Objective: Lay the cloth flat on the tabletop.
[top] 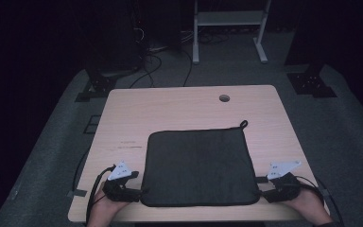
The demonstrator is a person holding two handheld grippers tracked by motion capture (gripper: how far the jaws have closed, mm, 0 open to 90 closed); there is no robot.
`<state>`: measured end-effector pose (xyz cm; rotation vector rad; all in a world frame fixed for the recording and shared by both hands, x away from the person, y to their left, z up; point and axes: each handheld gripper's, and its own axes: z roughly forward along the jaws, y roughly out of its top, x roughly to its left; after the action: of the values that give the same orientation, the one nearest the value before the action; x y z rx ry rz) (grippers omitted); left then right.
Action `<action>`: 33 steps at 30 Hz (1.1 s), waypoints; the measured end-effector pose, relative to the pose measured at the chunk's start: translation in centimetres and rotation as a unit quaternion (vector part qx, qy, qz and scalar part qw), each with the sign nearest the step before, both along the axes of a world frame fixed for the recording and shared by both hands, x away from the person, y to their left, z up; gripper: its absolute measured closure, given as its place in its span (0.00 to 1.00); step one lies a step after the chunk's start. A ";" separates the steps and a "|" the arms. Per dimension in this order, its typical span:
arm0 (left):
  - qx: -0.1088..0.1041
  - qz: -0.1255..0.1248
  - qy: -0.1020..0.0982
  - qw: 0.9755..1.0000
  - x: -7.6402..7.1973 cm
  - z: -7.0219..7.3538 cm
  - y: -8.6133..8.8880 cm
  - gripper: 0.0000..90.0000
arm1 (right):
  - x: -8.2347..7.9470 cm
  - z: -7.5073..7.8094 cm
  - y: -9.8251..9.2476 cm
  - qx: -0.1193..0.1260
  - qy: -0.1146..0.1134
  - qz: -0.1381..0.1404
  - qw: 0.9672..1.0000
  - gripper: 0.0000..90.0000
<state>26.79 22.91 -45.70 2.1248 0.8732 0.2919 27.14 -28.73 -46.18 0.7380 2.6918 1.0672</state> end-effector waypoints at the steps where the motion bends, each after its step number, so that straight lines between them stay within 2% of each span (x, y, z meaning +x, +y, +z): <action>1: 0.000 0.004 -0.002 1.000 0.2 0.0 -0.1 0.26 | 0.0 0.0 0.0 0.000 0.000 0.000 1.000 0.52; 4: 0.002 0.013 -0.012 1.000 1.0 0.1 -0.1 0.21 | 1.0 0.0 -0.9 0.009 -0.013 -0.052 0.998 0.43; 7: -0.003 0.020 -0.017 1.000 2.0 0.1 0.0 0.20 | 2.3 -0.2 -2.0 0.016 -0.019 -0.118 0.993 0.33; 10: -0.006 0.025 -0.021 0.999 3.0 0.0 0.0 0.19 | 3.3 -0.4 -2.8 0.017 -0.026 -0.174 0.984 0.24; 13: -0.005 0.034 -0.026 0.999 4.0 0.0 -0.1 0.17 | 4.1 -0.8 -3.4 0.008 -0.031 -0.224 0.974 0.15; 17: 0.006 0.045 -0.031 0.998 5.1 -0.1 -0.4 0.13 | 4.6 -1.1 -4.1 -0.002 -0.047 -0.270 0.962 0.12; 20: 0.010 0.054 -0.031 0.998 5.7 -0.3 -0.5 0.11 | 4.8 -1.3 -4.7 0.001 -0.044 -0.291 0.956 0.11; 21: 0.017 0.056 -0.031 0.998 6.0 -0.4 -0.6 0.09 | 5.0 -1.5 -4.9 -0.001 -0.044 -0.303 0.952 0.11; 26: 0.027 0.071 -0.038 0.996 6.7 -0.4 -0.7 0.09 | 5.1 -1.9 -5.1 -0.005 -0.044 -0.311 0.949 0.10; 29: 0.031 0.081 -0.037 0.996 7.2 -0.6 -0.6 0.08 | 5.3 -2.2 -5.0 -0.008 -0.042 -0.310 0.950 0.09; 33: 0.039 0.095 -0.034 0.994 7.7 -0.8 -0.4 0.08 | 5.5 -2.5 -5.2 0.012 -0.035 -0.314 0.949 0.08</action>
<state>34.47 22.49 -46.52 2.0926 1.0407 0.5002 32.59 -33.89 -48.71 1.3996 2.1320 0.9236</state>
